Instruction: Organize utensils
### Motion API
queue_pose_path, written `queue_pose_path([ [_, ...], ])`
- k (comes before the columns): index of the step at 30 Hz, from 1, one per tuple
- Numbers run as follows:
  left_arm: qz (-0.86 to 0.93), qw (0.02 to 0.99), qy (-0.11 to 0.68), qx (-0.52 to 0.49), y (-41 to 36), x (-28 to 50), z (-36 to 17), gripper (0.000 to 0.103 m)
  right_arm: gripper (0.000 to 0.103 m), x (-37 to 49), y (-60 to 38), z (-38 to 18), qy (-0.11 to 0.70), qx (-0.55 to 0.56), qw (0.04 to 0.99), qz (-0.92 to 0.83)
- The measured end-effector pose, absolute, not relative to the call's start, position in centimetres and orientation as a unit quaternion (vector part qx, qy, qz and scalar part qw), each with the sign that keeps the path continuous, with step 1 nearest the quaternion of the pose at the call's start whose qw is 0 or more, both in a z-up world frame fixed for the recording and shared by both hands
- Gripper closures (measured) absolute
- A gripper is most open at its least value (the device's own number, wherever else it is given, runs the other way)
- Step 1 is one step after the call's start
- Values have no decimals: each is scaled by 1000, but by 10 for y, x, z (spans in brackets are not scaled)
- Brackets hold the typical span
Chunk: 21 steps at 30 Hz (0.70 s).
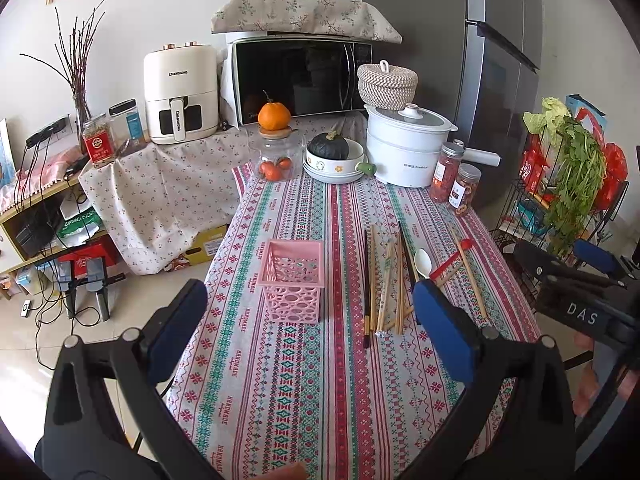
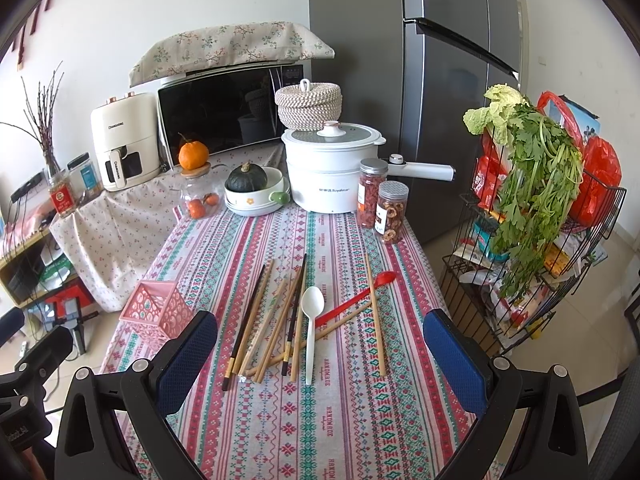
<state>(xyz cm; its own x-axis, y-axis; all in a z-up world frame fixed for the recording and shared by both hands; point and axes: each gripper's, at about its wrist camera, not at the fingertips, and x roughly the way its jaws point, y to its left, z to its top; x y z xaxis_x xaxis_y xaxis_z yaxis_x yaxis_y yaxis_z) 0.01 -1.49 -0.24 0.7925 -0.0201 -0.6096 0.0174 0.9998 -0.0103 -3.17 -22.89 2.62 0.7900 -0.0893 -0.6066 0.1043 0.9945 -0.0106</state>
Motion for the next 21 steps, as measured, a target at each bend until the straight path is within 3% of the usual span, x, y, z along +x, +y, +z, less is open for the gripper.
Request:
queue_pose_path([
  [21,-7,949,316,-2,-20,4,1,1,0,-24,-234,23,329,12,943,-47],
])
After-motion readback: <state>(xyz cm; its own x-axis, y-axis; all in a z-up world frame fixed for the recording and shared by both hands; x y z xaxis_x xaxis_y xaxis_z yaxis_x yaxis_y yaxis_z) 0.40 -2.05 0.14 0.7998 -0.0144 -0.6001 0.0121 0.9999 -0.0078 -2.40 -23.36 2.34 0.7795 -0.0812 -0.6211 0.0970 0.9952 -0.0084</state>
